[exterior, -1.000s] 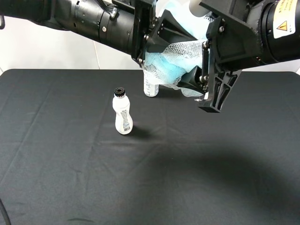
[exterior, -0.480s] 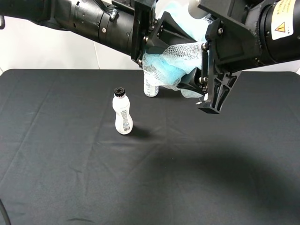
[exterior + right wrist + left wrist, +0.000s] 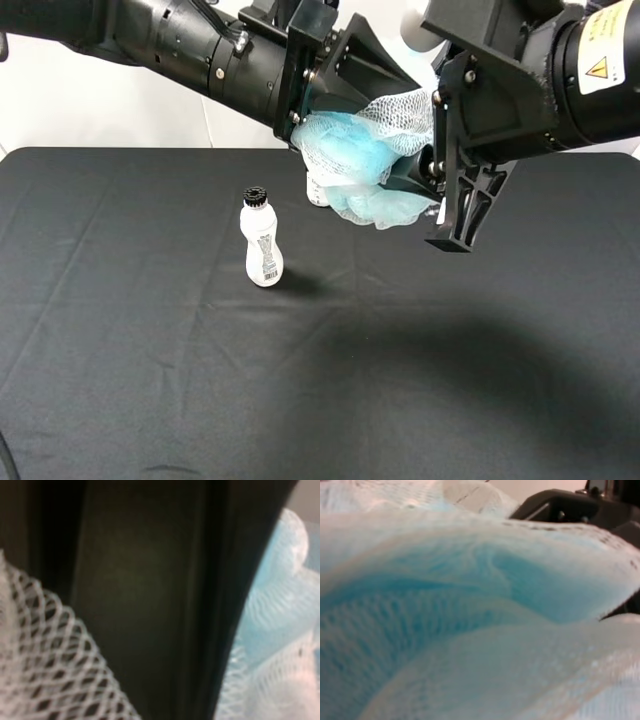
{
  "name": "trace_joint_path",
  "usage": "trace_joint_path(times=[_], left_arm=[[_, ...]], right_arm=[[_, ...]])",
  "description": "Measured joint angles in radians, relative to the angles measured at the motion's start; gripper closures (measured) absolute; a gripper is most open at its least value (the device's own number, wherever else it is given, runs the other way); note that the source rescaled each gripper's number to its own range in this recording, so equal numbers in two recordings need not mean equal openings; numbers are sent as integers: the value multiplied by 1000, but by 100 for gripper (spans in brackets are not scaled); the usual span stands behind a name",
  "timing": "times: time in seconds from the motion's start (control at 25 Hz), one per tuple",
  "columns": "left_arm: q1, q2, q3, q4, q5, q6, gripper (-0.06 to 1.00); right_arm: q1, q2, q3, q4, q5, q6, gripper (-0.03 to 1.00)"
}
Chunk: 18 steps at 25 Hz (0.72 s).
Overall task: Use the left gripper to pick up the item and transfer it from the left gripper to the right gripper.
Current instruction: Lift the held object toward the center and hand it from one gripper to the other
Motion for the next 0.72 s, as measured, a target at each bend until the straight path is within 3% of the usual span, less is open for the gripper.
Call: trace_joint_path(times=[0.36, 0.72], left_arm=[[8, 0, 0, 30, 17, 1, 12], [64, -49, 0, 42, 27, 1, 10]], right_arm=[[0, 0, 1, 4, 14, 0, 45], [0, 1, 1, 2, 7, 0, 48]])
